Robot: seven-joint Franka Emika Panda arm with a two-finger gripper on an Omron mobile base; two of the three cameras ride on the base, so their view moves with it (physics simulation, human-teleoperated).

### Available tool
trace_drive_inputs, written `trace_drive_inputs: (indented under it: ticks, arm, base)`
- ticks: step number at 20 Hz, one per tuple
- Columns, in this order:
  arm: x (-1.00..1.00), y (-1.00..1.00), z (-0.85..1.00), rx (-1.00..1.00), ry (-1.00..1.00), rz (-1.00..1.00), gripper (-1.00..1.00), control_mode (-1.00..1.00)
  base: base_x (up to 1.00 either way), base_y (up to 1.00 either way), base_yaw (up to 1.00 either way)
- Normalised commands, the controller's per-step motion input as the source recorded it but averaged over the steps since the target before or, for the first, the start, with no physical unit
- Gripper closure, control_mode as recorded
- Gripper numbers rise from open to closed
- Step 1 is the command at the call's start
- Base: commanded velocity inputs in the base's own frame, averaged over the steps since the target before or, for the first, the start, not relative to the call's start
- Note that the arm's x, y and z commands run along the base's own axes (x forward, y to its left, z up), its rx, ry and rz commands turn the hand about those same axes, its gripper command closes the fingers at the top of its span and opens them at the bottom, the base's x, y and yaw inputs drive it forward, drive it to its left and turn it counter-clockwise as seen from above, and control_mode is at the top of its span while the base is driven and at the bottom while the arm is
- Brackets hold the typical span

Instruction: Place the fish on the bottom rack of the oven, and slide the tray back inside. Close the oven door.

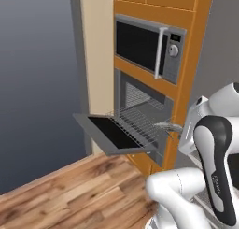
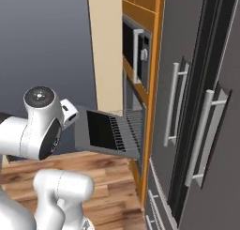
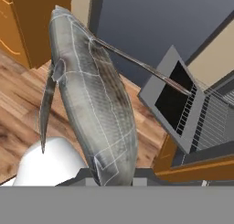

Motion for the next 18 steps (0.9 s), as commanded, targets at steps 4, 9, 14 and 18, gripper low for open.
trace_drive_inputs:
  ticks: [4, 9, 14, 18]
  arm:
    - [0.0, 0.0, 0.0, 0.0, 0.0, 0.0, 1.0, 1.0]
    - [0.0, 0.0, 0.0, 0.0, 0.0, 0.0, 1.0, 1.0]
    - [0.0, 0.0, 0.0, 0.0, 0.0, 0.0, 1.0, 1.0]
    - [0.0, 0.0, 0.0, 0.0, 0.0, 0.0, 1.0, 1.0]
  base:
    - [0.69, -0.3, -0.06]
    - [0.78, -0.06, -0.03]
    - [0.84, 0.0, -0.03]
    - [0.66, 0.0, -0.02]
